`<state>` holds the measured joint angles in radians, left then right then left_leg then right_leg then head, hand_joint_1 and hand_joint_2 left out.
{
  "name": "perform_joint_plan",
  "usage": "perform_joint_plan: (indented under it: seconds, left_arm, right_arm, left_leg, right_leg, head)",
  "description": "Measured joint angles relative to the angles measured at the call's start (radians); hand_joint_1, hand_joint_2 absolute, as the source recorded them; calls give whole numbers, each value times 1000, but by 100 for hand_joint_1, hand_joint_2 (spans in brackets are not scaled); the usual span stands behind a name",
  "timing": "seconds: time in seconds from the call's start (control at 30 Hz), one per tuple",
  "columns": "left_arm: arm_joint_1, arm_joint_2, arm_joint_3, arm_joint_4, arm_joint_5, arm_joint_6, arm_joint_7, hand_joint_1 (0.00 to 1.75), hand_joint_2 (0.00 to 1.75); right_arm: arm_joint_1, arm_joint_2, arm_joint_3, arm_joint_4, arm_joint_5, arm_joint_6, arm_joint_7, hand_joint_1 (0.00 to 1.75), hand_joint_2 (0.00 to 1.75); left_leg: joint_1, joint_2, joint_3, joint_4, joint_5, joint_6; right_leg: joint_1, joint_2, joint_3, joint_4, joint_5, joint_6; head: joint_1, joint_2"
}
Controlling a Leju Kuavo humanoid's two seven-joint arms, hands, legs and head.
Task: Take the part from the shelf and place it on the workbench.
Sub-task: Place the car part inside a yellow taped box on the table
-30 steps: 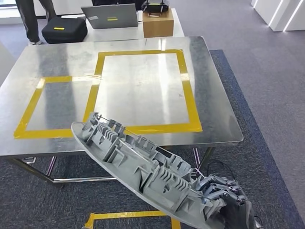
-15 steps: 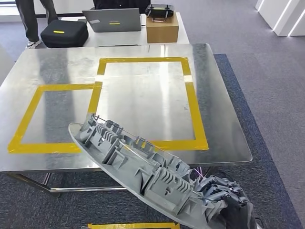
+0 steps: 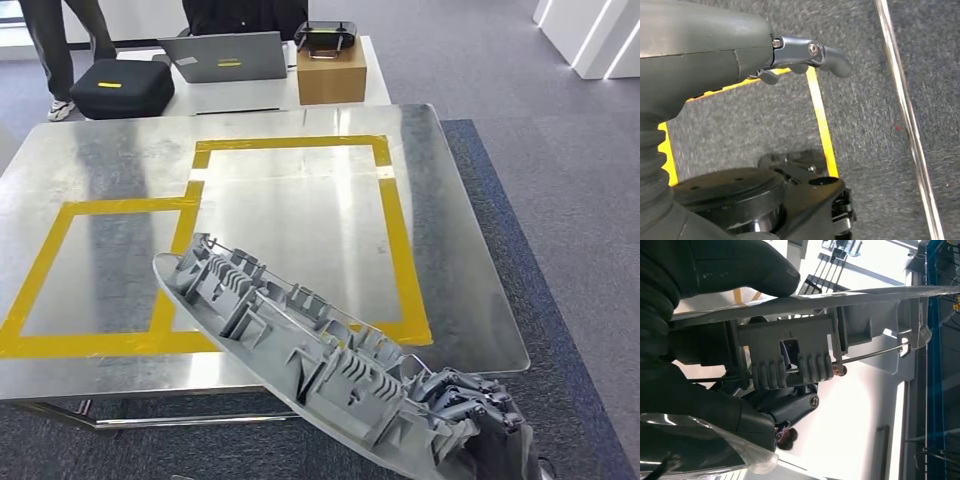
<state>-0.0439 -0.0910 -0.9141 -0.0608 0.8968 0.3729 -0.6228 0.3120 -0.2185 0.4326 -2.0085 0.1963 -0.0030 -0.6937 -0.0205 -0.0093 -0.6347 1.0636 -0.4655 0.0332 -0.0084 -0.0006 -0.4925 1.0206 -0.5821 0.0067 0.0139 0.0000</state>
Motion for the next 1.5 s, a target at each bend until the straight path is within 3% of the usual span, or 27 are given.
perform_joint_plan:
  seconds: [0.13, 0.17, 0.27, 0.3, 0.33, 0.37, 0.43, 0.5, 0.57, 0.67, 0.87, 1.03, 1.23, 1.37, 1.5]
  left_arm:
    - [2, 0, -2, 0, -8, 4, 0, 0, 175]
    - [0, 1, -4, 0, -15, 7, 2, 0, 175]
    - [-13, 1, -20, -6, -34, 15, 18, 0, 175]
    - [-16, 1, -25, -9, -38, 17, 23, 0, 175]
    - [-18, 2, -30, -13, -41, 18, 27, 0, 175]
    - [-18, 2, -33, -15, -43, 19, 30, 0, 175]
    - [-18, 3, -40, -20, -45, 19, 32, 0, 175]
    - [-20, 4, -47, -22, -46, 20, 33, 0, 175]
    - [-20, 5, -50, -24, -46, 21, 33, 0, 175]
    - [-19, 7, -50, -25, -46, 22, 34, 0, 175]
    - [-20, 9, -51, -28, -46, 22, 34, 0, 175]
    - [-21, 10, -58, -30, -57, 19, 47, 0, 175]
    - [-46, 14, -105, -46, -102, 0, 113, 0, 175]
    - [-62, 17, -137, -56, -119, -26, 153, 0, 175]
    - [-70, 28, -148, -65, -94, -117, 197, 0, 175]
  right_arm:
    - [-13, 1, 0, -1, 44, -22, 9, 175, 175]
    - [-34, 2, 2, 1, 84, -40, 25, 175, 175]
    - [-127, 12, 9, 20, 196, -84, 99, 175, 175]
    - [-154, 15, 12, 30, 216, -92, 119, 175, 175]
    - [-176, 18, 14, 39, 231, -98, 134, 175, 175]
    - [-194, 19, 17, 46, 241, -101, 143, 175, 175]
    - [-222, 19, 22, 56, 249, -104, 150, 175, 175]
    - [-237, 21, 31, 63, 252, -105, 150, 175, 175]
    - [-244, 24, 37, 69, 253, -106, 151, 175, 175]
    - [-251, 26, 41, 77, 254, -107, 153, 175, 175]
    - [-264, 28, 47, 85, 254, -109, 152, 175, 175]
    - [-290, 28, 63, 98, 312, -113, 200, 175, 175]
    - [-459, 29, 166, 256, 487, -94, 394, 175, 175]
    - [-575, 35, 250, 412, 538, -39, 456, 175, 175]
    - [-704, 63, 338, 613, 582, 12, 491, 175, 175]
  left_leg:
    - [3, -1, 31, -39, 10, 14]
    - [6, -1, 40, -46, 10, 17]
    - [9, 4, 49, -51, 3, 24]
    - [9, 3, 51, -51, 0, 25]
    - [9, 2, 55, -51, -4, 25]
    - [10, 0, 61, -51, -8, 23]
    - [10, -3, 74, -50, -17, 16]
    - [9, -4, 75, -47, -24, 6]
    - [6, -5, 71, -43, -28, 5]
    - [6, -5, 75, -45, -26, 15]
    - [7, -4, 82, -57, -27, 13]
    - [9, -4, 83, -60, -27, -8]
    - [9, -3, 83, -60, -24, -16]
    - [8, -3, 83, -59, -24, -17]
    - [8, -3, 84, -57, -24, -17]
  right_leg:
    - [1, 1, 13, 18, 1, 20]
    - [0, 0, -8, 54, -9, 24]
    - [-4, 0, -122, 225, -79, 36]
    - [-5, 0, -152, 257, -91, 40]
    - [-6, 0, -166, 257, -80, 43]
    - [-7, 0, -162, 222, -47, 44]
    - [-9, 0, -123, 94, 41, 44]
    - [-6, -1, -97, 11, 70, 32]
    - [-4, -2, -90, -1, 73, 23]
    - [-4, -1, -86, -2, 86, 21]
    - [-1, -1, -85, -2, 79, 11]
    - [0, -1, -84, -1, 78, 8]
    - [-1, -1, -83, -1, 81, 6]
    - [-2, -1, -82, -1, 83, 7]
    - [-2, 0, -81, -2, 84, 8]
  head:
    - [1, 0]
    - [4, 0]
    - [9, 0]
    - [9, 0]
    - [9, 0]
    - [9, 0]
    - [9, 0]
    - [8, 0]
    - [6, 0]
    - [3, 0]
    - [2, 0]
    - [3, 0]
    - [3, 0]
    - [3, 0]
    - [3, 0]
